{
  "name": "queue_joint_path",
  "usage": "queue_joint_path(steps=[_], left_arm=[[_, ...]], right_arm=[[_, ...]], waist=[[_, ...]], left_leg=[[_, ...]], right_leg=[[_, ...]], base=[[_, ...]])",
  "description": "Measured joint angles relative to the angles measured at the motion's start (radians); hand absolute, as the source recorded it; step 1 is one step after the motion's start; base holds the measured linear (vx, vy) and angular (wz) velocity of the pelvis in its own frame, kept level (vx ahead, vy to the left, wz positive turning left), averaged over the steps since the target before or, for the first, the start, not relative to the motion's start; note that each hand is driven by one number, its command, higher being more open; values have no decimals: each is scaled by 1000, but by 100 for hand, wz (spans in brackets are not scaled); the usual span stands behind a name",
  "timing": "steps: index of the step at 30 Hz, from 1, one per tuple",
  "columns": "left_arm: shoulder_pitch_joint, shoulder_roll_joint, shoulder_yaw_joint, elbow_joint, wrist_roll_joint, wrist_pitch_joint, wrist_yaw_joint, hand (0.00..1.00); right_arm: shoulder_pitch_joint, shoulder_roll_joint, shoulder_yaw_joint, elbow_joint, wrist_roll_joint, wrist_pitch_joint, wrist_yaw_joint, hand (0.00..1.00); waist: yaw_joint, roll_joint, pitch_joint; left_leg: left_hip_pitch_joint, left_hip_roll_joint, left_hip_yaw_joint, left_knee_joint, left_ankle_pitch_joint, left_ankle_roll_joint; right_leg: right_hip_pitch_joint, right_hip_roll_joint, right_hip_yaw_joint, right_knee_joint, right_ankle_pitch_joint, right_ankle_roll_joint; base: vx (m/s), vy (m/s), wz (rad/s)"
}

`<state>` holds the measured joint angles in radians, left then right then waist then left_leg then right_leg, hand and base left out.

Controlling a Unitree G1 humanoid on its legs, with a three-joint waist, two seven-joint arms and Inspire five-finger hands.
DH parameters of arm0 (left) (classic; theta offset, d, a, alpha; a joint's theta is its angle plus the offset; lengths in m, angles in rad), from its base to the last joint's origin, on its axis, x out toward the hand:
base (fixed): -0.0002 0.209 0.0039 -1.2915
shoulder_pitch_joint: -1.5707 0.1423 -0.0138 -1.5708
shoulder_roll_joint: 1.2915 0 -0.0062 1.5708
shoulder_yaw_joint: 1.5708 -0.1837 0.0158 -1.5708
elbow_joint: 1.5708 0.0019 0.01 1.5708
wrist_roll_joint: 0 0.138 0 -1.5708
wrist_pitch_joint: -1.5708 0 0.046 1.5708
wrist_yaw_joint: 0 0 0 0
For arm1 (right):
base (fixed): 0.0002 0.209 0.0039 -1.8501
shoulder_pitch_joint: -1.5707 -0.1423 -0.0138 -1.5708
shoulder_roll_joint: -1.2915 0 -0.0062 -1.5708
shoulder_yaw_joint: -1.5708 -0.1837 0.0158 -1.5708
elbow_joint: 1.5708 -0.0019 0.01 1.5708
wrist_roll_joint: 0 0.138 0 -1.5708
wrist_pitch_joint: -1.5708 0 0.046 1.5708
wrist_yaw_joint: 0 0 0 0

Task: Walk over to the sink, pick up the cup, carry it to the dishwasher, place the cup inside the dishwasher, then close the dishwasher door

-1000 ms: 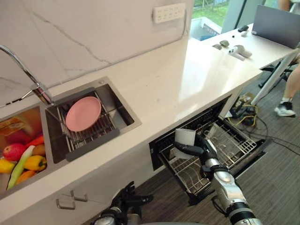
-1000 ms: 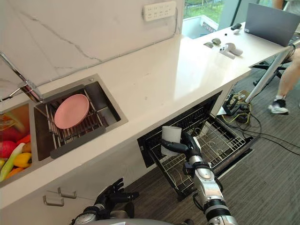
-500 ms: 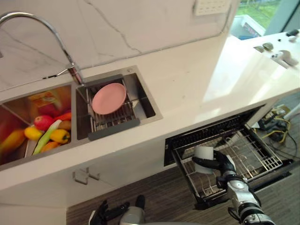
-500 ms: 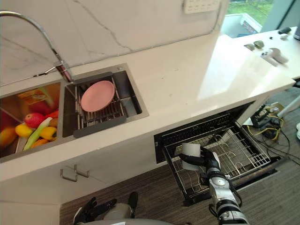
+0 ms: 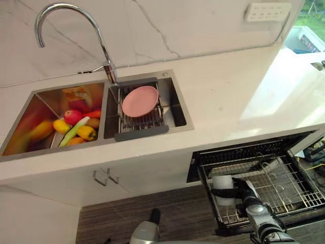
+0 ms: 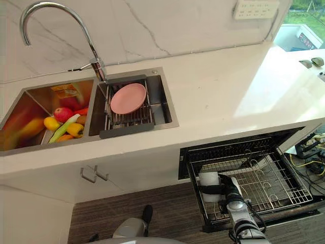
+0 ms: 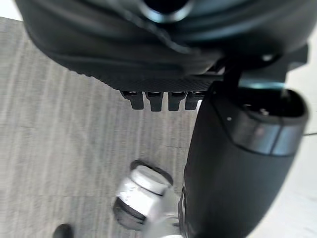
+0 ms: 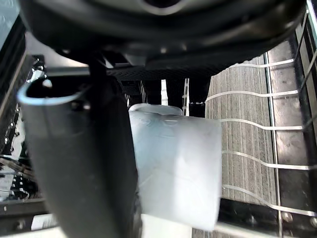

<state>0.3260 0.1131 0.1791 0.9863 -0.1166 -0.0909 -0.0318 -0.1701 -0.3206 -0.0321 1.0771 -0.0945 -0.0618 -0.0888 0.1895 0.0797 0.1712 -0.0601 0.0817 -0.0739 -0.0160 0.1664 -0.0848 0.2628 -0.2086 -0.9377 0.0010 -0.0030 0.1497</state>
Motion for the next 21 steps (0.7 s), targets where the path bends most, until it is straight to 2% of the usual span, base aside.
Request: queue_joint_path(steps=[3, 6, 8, 12, 17, 18, 21], left_arm=[[6, 0, -1, 3, 1, 1, -2, 100], [9, 0, -1, 3, 1, 1, -2, 100], [9, 0, -1, 3, 1, -4, -1, 100], [11, -1, 0, 3, -1, -5, 1, 100], [20, -5, 8, 3, -9, -3, 14, 100], [21, -7, 13, 3, -21, 1, 22, 100], [28, -9, 23, 3, -56, 22, 42, 100]], right_arm=[[0, 15, 2, 28, -10, 23, -28, 100], [0, 19, 2, 39, -8, 27, -57, 100], [0, 20, 1, 39, -4, 12, -102, 100], [0, 21, -2, -5, 17, -24, -156, 100], [56, 41, -30, -324, 93, -65, -188, 100], [87, 59, -45, -433, 125, -80, -188, 100], [158, 120, -84, -653, 244, -137, -125, 100]], waist=[[16, 0, 0], [15, 2, 1], [13, 4, 1], [14, 5, 1], [-18, 6, 0], [-23, 5, -2], [-49, -1, -10]], left_leg=[[-2, -2, -2, 0, 3, 3], [-10, -6, -3, -4, 6, 10], [-9, -7, 13, -18, 7, 20], [7, 3, 87, -26, 4, 18], [38, 18, 179, -28, -10, 10], [42, 25, 208, -18, -25, 8], [43, 45, 268, 29, -63, -1]], right_leg=[[1, 1, 0, 2, 0, 0], [1, 0, 2, 2, -1, 1], [-2, 0, 16, 2, -1, 1], [-17, -4, 81, -1, 0, 1], [-61, -3, 227, -10, 5, -5], [-73, -2, 262, -13, 10, -8], [-96, 6, 335, -29, 25, -11]], base=[[-65, 28, 10], [-73, 36, 14], [-66, 48, 12], [-27, 46, -18], [14, 17, -57], [62, -16, -82], [77, -33, -71]])
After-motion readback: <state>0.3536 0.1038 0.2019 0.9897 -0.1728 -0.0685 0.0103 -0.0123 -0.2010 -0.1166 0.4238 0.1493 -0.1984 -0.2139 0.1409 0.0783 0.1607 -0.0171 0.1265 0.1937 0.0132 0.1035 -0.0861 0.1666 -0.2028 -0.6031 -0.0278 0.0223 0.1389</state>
